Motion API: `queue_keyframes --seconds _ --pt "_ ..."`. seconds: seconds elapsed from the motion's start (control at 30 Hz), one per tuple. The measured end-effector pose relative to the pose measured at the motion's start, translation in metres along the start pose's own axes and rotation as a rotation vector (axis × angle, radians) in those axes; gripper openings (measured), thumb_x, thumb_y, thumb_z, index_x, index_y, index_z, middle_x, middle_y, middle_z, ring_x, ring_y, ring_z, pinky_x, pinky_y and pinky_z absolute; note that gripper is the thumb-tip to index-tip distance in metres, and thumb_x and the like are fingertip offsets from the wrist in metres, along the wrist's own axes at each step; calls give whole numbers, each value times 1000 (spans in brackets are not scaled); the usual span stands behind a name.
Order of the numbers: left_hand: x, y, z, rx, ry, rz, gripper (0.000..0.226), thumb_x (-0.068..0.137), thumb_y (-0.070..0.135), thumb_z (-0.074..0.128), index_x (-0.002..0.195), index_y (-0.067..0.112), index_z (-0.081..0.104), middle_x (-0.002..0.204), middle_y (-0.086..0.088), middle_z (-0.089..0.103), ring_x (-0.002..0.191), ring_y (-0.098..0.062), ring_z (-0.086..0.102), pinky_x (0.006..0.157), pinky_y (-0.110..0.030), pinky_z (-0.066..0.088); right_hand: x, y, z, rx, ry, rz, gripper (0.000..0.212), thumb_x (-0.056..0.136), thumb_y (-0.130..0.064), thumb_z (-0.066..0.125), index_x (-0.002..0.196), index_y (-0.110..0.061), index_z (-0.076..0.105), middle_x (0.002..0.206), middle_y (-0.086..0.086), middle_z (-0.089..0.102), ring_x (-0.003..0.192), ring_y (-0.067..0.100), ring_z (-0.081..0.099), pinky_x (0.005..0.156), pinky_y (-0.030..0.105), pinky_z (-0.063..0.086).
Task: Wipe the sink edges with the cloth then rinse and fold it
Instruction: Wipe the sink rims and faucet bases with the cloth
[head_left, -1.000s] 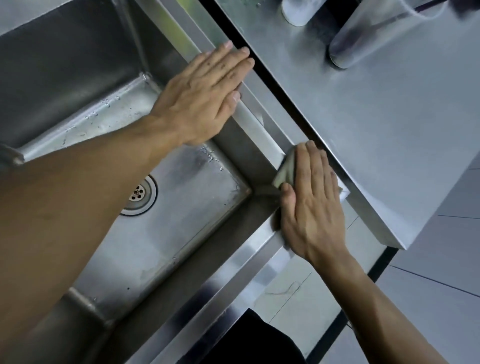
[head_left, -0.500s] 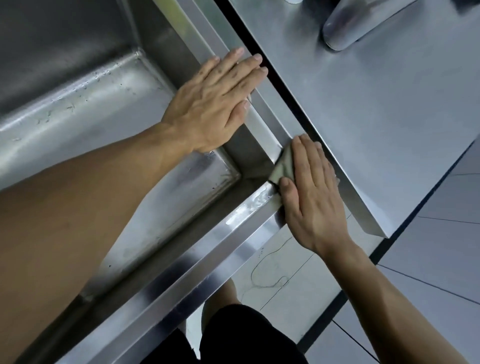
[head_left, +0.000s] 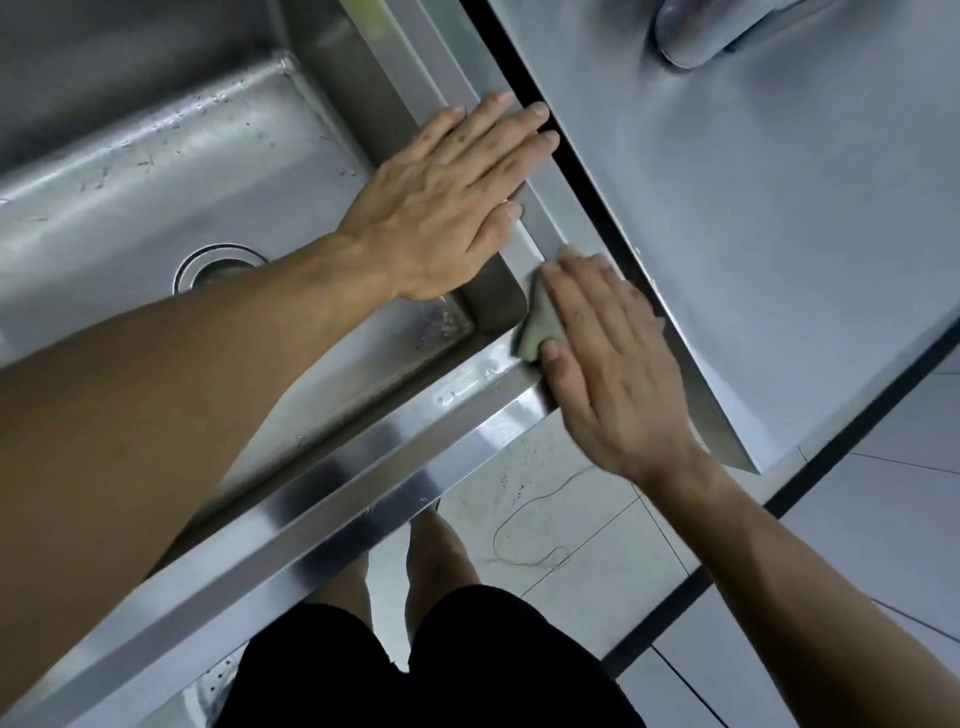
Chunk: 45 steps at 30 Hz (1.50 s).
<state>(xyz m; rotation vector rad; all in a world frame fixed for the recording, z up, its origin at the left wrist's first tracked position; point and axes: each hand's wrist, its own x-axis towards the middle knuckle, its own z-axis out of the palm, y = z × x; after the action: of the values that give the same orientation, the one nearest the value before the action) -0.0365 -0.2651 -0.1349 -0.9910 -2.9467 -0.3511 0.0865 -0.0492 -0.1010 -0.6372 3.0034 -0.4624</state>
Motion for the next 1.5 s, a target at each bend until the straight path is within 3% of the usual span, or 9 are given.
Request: queue_keyframes --seconds 0.17,0.37,0.57,0.87,0.97,1.07,1.2,1.33,1.5 --pt "-1 3 -4 15 -29 -2 62 108 39 14 165 16 7 174 -3 3 160 -23 0 129 -45 6 -8 -20 9 36 52 193 57 108 -29 38 160 -7 30 168 10 28 159 26 18 126 51 21" --pt "-4 3 -5 12 -50 -8 62 109 39 14 165 15 4 174 -5 0 160 -23 -3 129 -47 7 -13 -12 6 29 -29 -21 56 108 -34 39 157 -7 38 164 11 37 155 26 29 122 51 29" --pt "-4 6 -5 23 -71 -25 62 109 39 13 165 16 3 174 -4 -2 160 -23 -4 129 -47 7 -4 -9 7 -29 47 213 58 109 -29 37 161 -6 28 169 13 26 158 28 19 128 49 18" --pt "-8 -2 -17 -31 -141 21 62 110 41 12 165 16 1 174 -4 -1 160 -22 -4 130 -42 4 -21 -90 22 -4 -73 65 56 106 -34 38 155 -6 41 160 14 41 153 32 30 125 48 23" --pt "-22 -11 -25 -85 -150 -19 60 111 37 17 165 15 3 174 -4 0 160 -22 -2 130 -41 5 -14 -122 30 3 -164 -57 47 106 -37 39 141 -8 54 138 13 56 131 34 48 118 46 30" --pt "-48 -32 -40 -190 -49 -212 56 110 33 23 164 19 17 172 -1 18 158 -22 17 126 -40 20 22 -146 39 -46 -244 -73 37 107 -41 34 112 -16 61 103 6 61 94 28 55 93 42 37" --pt "-99 -51 -59 -368 27 -604 47 109 40 30 150 28 49 138 2 66 123 -20 62 101 -34 48 84 -154 44 -118 -383 -97 44 106 -48 28 108 -19 61 104 5 70 97 30 63 89 42 40" --pt "-161 -44 -65 -626 194 -920 39 107 37 36 132 28 65 117 9 74 106 -13 69 99 -39 53 122 -161 41 -170 -312 -286 51 105 -57 33 97 -16 63 90 9 73 87 35 69 83 44 46" --pt "-228 -55 -63 -583 268 -1204 34 99 37 42 116 33 71 103 12 77 96 -13 71 92 -38 56 150 -193 53 -142 -244 -448 51 102 -55 37 93 -13 66 80 14 73 72 38 69 69 40 42"
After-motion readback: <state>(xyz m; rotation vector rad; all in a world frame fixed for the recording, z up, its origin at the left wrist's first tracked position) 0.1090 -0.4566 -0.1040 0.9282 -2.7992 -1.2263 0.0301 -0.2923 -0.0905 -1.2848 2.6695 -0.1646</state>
